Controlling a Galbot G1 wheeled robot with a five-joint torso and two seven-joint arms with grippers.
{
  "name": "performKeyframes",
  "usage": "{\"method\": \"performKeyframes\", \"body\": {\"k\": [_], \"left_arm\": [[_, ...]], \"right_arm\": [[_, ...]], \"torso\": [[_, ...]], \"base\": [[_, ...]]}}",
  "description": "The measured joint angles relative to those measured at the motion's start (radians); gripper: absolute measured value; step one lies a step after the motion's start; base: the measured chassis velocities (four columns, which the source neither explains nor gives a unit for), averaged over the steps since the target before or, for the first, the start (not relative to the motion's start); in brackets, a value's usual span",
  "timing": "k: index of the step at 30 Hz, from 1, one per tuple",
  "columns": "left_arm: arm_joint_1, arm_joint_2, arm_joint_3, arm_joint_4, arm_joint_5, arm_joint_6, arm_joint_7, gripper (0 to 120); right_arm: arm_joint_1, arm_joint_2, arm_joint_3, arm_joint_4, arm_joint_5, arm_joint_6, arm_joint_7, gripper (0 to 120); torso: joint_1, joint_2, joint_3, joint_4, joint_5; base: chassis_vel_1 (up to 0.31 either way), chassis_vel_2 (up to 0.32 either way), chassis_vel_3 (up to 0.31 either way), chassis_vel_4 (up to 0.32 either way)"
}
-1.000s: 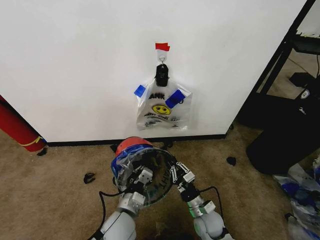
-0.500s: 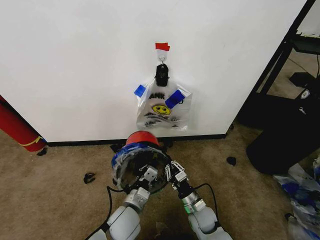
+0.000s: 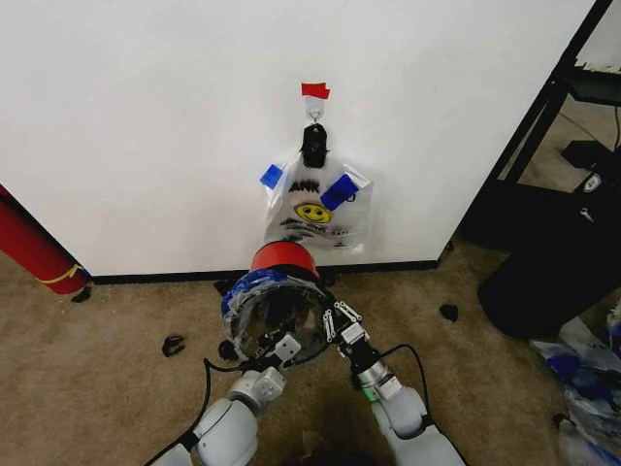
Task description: Pick up the garbage bag from the wall and place it over the trash bin.
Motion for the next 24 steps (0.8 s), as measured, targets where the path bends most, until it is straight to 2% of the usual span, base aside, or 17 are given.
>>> {"method": "performKeyframes", "body": {"k": [7,14,24], "left_arm": [[-0.032,-0.021,0.006,0.047,0.035,0.017,0.028,0],[-0.110,-0.069,0.022,0.120,0.033,0.024,0.005,0],[-0.162,-0.091,0.024,0.184,0.031,0.035,-0.021,0]], "right_arm": [[-0.011,0.003,-0.003,0.021,-0.025,0.014,-0.007,0],[-0.044,-0.005,-0.012,0.063,-0.023,0.013,-0.014,0],[-0.079,-0.004,-0.015,0.089,-0.017,0.012,-0.017,0]], "torso": [[0.000,0.000,0.000,0.0000,0.0000],[0.000,0.000,0.000,-0.0002,0.0000],[0.000,0.000,0.000,0.0000,0.0000]], "base": [[0.000,0.000,0.000,0.000],[0.000,0.000,0.000,0.000],[0.000,0.000,0.000,0.000]]}}
